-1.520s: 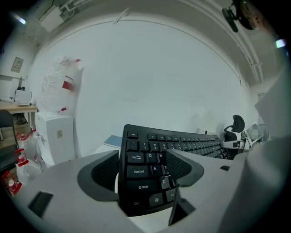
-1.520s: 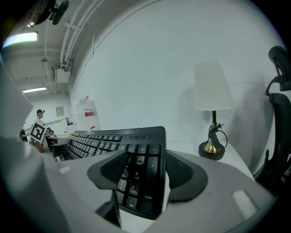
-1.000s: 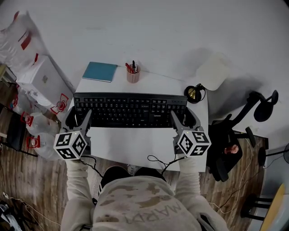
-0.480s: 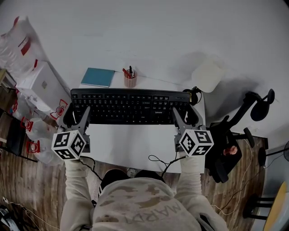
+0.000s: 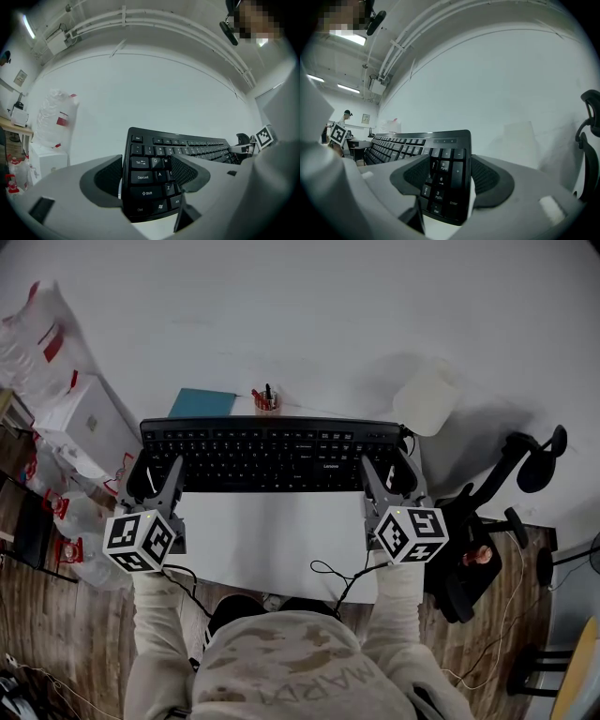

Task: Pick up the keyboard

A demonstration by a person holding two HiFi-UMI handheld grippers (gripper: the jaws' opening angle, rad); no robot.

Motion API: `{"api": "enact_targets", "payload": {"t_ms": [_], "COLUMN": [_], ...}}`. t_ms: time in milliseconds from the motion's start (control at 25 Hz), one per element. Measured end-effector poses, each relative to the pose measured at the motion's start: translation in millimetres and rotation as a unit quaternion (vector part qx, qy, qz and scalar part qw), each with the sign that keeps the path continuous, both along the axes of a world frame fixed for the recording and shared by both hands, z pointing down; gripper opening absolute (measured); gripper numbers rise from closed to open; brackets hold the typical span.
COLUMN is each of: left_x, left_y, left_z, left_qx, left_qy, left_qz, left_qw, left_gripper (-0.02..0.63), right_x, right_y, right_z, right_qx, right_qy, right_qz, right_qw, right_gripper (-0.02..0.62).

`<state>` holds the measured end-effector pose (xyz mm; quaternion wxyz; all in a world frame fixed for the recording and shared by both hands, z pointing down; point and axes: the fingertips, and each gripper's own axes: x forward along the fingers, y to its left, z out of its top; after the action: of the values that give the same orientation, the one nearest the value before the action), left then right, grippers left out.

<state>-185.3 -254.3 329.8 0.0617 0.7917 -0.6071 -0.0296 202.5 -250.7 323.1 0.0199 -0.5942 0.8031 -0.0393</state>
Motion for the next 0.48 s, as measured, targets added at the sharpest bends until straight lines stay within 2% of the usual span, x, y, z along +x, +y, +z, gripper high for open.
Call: {"api": "enact_targets", "payload": {"t_ms": [480], "left_x": [1], "left_y": [3], "left_z": [-26], "left_qx": [0.039], "left_qy": [0.003], "left_qz": [0.005], "left_qw": [0.9992], "left_gripper": [0.33], "right_x": [1], "right_y": [7], "right_z": [-28], "right_qx": [0.042], "right_qy": [0.005], "right_qz": [0.003], "right_qw": [0.999], "right_gripper": [0.284]}}
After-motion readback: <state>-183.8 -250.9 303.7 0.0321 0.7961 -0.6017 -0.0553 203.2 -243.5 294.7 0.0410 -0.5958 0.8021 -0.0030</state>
